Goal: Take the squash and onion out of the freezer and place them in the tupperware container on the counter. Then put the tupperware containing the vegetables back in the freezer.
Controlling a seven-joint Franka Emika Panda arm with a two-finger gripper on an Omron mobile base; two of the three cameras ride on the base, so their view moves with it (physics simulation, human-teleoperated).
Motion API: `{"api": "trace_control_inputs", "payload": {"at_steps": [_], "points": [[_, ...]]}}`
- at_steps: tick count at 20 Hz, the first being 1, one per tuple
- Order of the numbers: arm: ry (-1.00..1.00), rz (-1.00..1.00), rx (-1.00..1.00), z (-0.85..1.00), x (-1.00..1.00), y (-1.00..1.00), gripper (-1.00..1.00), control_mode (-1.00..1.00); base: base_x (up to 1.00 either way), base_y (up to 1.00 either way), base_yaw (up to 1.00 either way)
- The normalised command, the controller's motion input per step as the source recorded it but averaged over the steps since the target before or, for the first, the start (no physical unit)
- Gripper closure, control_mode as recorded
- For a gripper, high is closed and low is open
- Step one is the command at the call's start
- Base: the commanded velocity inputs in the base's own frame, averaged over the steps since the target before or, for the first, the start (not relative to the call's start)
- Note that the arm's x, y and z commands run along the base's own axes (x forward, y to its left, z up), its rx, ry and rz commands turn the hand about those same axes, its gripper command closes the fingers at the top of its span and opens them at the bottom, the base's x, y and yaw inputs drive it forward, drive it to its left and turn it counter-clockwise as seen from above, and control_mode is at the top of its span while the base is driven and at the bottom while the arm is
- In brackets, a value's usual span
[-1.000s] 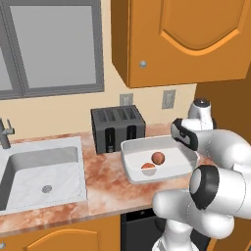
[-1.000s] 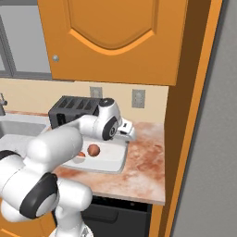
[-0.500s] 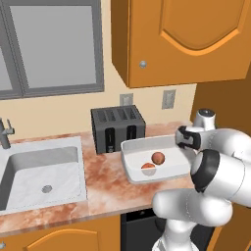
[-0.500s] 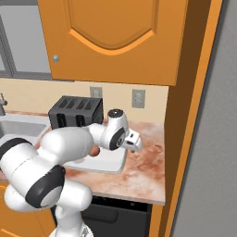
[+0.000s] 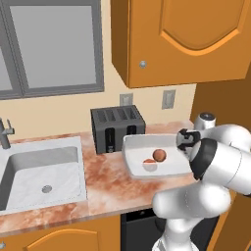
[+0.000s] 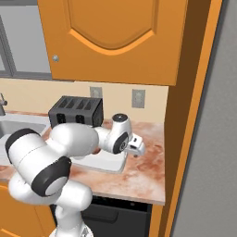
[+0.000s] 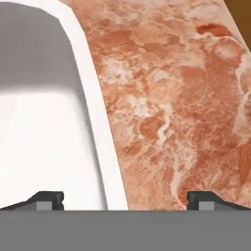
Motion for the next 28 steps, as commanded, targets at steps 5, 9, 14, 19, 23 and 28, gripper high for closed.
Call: {"api": "trace_control_inputs", "payload": {"at_steps": [5, 9, 14, 19, 23, 28], "points": [[0.12, 0.00, 0.00, -0.29, 0.19, 0.05, -1.00, -1.00, 0.00, 0.00, 0.00], [0.12, 0.00, 0.00, -0.18, 0.00, 0.29, 1.00, -1.00, 0.00, 0.00, 0.00], [0.14, 0.00, 0.00, -0.21, -0.02, 0.30, 1.00, -1.00, 0.00, 0.00, 0.00], [0.12, 0.00, 0.00, -0.26, -0.30, 0.36, 1.00, -1.00, 0.00, 0.00, 0.00], [-0.03, -0.05, 0.02, -0.03, -0.83, 0.29, 1.00, -1.00, 0.00, 0.00, 0.00], [-0.18, -0.06, 0.04, 0.15, -0.95, 0.15, 1.00, -1.00, 0.00, 0.00, 0.00]]}}
